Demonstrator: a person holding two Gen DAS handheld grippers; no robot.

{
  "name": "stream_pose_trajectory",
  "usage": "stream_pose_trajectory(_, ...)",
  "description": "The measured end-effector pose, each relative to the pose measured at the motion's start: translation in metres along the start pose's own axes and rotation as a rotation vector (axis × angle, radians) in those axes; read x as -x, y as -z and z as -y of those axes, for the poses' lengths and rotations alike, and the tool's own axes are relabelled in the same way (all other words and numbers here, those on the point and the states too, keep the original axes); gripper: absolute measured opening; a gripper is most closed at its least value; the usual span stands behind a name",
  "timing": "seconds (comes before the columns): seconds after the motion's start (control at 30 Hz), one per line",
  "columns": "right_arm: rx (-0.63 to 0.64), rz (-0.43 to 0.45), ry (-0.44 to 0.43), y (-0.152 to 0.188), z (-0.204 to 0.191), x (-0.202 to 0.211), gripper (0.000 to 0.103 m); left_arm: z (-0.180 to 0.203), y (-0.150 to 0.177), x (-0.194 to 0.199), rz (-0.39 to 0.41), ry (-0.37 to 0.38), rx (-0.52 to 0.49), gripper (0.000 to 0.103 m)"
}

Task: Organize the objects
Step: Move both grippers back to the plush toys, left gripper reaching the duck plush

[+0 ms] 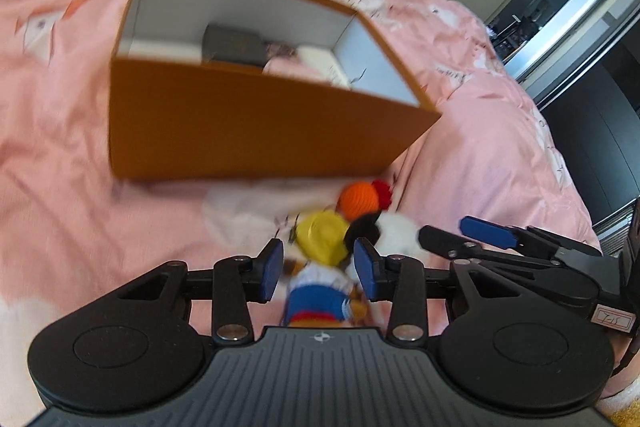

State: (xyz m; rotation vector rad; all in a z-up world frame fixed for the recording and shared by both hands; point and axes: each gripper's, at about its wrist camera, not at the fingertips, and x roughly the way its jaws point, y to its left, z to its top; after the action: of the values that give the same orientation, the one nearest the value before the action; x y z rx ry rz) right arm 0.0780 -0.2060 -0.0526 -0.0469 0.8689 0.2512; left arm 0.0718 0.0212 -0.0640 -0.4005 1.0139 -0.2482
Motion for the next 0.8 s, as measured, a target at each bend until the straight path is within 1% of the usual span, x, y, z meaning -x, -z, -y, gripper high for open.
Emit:
stream_pose_trajectory(0.13, -0.025, -0.052, 0.004, 0.013, 0.004, -0.001, 0.064, -0.006, 0.008, -0.003, -0.029, 0.009, 0.024, 0.045)
stream_pose_trajectory(0.27, -0.032, -0.071, 0.004, 0.022, 0.006, 0.001, 0.064, -0.006, 0.011, -0.006, -0.056, 0.034, 0.024, 0.045)
stream_pose_trajectory(0.4, -0.029, -0.093, -0.009, 0.024, 0.007, -0.003, 0.064, 0.001, 0.015, -0.012, -0.106, 0.024, -0.01, 0.048)
stream_pose_trajectory(0.53, -0.013, -0.116, -0.024, 0.026, 0.004, -0.009, 0.064, 0.012, 0.019, -0.013, -0.123, 0.011, -0.068, 0.052)
stream_pose_trajectory(0.63, -0.012, -0.121, -0.03, 0.027, 0.004, -0.011, 0.064, 0.021, 0.021, -0.021, -0.148, 0.0, -0.105, 0.052)
stream_pose_trajectory(0.73, -0.015, -0.125, -0.037, 0.026, 0.005, -0.012, 0.064, 0.031, 0.025, -0.033, -0.18, -0.018, -0.154, 0.052)
stream_pose_trajectory(0.8, -0.017, -0.128, -0.04, 0.027, 0.006, -0.013, 0.065, 0.037, 0.026, -0.039, -0.18, -0.055, -0.192, 0.052)
